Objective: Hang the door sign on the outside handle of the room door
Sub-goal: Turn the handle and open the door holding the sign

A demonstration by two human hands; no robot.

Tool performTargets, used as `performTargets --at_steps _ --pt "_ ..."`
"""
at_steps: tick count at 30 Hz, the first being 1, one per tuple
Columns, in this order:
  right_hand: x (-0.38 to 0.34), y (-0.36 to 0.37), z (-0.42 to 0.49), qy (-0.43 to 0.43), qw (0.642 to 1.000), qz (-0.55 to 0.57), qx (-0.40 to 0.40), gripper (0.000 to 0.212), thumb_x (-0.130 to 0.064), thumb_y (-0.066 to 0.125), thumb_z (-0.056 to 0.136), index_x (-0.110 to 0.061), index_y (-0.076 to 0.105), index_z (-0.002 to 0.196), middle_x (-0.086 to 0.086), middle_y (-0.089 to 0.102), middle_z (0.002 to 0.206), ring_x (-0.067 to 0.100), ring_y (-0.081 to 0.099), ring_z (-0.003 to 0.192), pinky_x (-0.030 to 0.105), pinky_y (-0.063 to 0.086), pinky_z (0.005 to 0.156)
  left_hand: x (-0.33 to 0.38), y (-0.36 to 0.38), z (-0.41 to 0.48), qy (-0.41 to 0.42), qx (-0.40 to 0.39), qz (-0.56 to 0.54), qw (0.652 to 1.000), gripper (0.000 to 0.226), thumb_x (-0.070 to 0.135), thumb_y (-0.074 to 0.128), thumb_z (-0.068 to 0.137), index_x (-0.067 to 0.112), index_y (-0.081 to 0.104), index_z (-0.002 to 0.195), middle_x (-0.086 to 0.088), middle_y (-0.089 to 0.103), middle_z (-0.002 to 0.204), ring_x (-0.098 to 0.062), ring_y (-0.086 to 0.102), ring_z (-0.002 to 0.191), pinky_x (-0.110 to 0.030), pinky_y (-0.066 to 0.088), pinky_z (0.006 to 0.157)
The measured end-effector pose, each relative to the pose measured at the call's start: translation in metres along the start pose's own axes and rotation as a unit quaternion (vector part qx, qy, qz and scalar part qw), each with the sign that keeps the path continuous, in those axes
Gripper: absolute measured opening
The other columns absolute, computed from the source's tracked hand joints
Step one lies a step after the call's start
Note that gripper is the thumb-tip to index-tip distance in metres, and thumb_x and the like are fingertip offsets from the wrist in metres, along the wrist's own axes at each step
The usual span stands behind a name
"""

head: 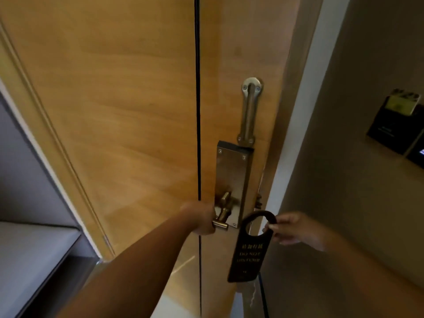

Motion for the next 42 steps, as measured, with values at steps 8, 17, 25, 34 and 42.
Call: performTargets --at_steps 8,17,25,34,42 --pt "-0.024 0.069 -0.061 -0.048 0.998 -0.014 -0.032 0.023 -0.034 0.067 0.076 -0.017 0.073 0.091 0.011 0.075 0.088 0.022 0.07 0.08 0.035 0.054 0.074 -0.025 0.033 -0.147 -0.066 -0.022 0.132 0.989 0.014 0.018 0.061 0.078 0.019 0.052 0.067 -0.001 0.051 0.067 -0.017 0.047 0.062 -0.033 0.037 0.064" --pt "-0.077 0.192 -0.041 -0.1 0.98 0.106 -0.133 0.019 -0.018 0.054 0.086 -0.004 0.064 0.077 0.01 0.06 0.065 0.012 0.061 0.054 0.02 0.049 0.051 -0.087 0.089 -0.295 -0.192 0.163 0.055 0.966 0.081 0.03 0.082 0.066 0.028 0.039 0.135 -0.009 0.032 0.15 -0.037 0.016 0.14 -0.057 0.016 0.112" --pt "-0.134 0.315 -0.004 -0.104 0.938 0.174 -0.28 0.02 -0.029 0.058 0.082 -0.011 0.06 0.075 0.003 0.055 0.059 0.016 0.055 0.052 0.026 0.05 0.05 -0.168 0.134 -0.423 -0.458 0.223 -0.258 0.821 0.075 0.039 0.068 0.082 0.03 0.027 0.144 -0.008 0.033 0.152 -0.03 0.034 0.133 -0.048 0.033 0.106" --pt "-0.191 0.436 0.072 -0.133 0.942 0.008 -0.308 0.032 -0.039 0.045 0.094 -0.013 0.06 0.083 0.009 0.054 0.069 0.031 0.054 0.072 0.041 0.043 0.072 -0.198 0.116 -0.537 -0.533 0.408 -0.446 0.592 0.019 0.002 0.059 0.089 0.015 0.064 0.076 -0.007 0.067 0.079 -0.024 0.064 0.077 -0.038 0.054 0.072" --pt "-0.219 0.53 0.091 -0.121 0.913 -0.064 -0.385 0.04 -0.051 0.056 0.084 -0.012 0.064 0.079 0.016 0.063 0.085 0.039 0.062 0.087 0.052 0.047 0.084 -0.199 0.095 -0.603 -0.483 0.619 -0.532 0.317 0.039 0.057 0.05 0.089 0.025 0.072 0.083 -0.002 0.07 0.076 -0.02 0.068 0.073 -0.039 0.054 0.072"
Point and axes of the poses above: each hand's wrist, its own z-axis towards the middle knuckle, its own y-axis out of the palm, x = y × z, the point moved 3 cm from there along z, towards the middle knuckle
